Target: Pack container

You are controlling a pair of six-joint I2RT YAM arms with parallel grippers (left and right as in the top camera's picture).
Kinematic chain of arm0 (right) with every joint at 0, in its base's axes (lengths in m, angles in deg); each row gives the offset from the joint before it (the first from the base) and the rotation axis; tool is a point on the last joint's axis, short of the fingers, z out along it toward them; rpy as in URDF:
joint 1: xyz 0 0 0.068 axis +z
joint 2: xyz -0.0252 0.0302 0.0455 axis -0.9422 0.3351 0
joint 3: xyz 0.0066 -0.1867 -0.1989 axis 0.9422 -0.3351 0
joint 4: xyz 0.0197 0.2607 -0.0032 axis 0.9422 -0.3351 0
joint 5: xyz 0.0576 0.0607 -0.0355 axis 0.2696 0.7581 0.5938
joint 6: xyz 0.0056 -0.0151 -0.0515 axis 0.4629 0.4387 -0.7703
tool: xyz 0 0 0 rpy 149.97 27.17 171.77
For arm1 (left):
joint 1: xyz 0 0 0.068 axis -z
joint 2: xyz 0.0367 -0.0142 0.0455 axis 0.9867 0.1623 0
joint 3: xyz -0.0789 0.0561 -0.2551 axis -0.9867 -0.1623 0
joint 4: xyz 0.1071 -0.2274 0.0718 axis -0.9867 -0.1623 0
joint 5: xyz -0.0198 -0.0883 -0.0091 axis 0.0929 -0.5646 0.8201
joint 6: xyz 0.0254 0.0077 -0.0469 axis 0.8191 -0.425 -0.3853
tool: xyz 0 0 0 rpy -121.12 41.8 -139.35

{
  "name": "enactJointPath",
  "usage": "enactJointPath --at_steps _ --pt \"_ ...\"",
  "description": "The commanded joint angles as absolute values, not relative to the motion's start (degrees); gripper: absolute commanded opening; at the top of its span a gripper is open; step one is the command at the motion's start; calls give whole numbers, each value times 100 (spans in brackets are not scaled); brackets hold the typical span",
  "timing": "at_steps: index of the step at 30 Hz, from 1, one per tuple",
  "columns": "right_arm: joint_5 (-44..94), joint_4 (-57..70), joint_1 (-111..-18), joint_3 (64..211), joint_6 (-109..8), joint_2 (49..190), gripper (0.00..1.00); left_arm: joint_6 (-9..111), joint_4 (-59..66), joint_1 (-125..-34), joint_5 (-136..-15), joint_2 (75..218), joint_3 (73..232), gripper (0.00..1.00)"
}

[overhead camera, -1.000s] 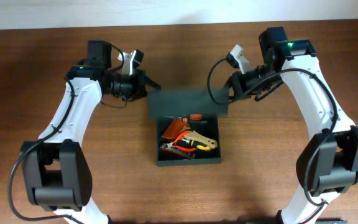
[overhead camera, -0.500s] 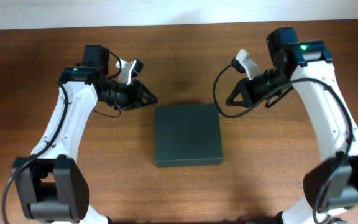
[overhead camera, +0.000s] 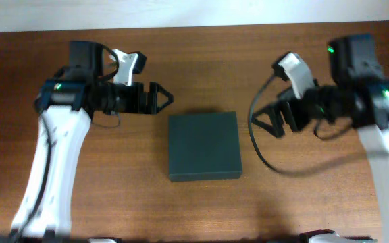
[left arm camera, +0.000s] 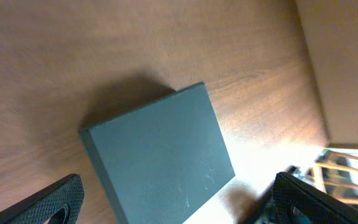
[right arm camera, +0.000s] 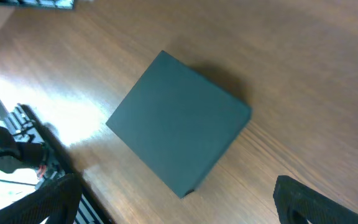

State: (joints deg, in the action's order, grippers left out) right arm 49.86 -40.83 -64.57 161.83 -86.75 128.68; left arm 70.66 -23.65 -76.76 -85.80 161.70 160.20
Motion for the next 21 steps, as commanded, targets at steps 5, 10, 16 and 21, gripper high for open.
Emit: enactJointPath --at_steps 5,10,16,21 --pt "4197 -4308 -6407 16024 -8730 11120 99 6957 -3075 -7226 -7054 14318 16144 99" --pt "4009 -4299 -6407 15187 -8730 9832 99 6454 -3621 -6972 -6551 13265 15880 99" --pt "4011 -4299 -6407 13869 -8728 8377 99 6137 -3713 -6946 -6475 12050 15185 99" --pt "4031 -4306 -6407 13432 -8726 7581 99 6122 -3917 -6946 -6475 11175 14590 99"
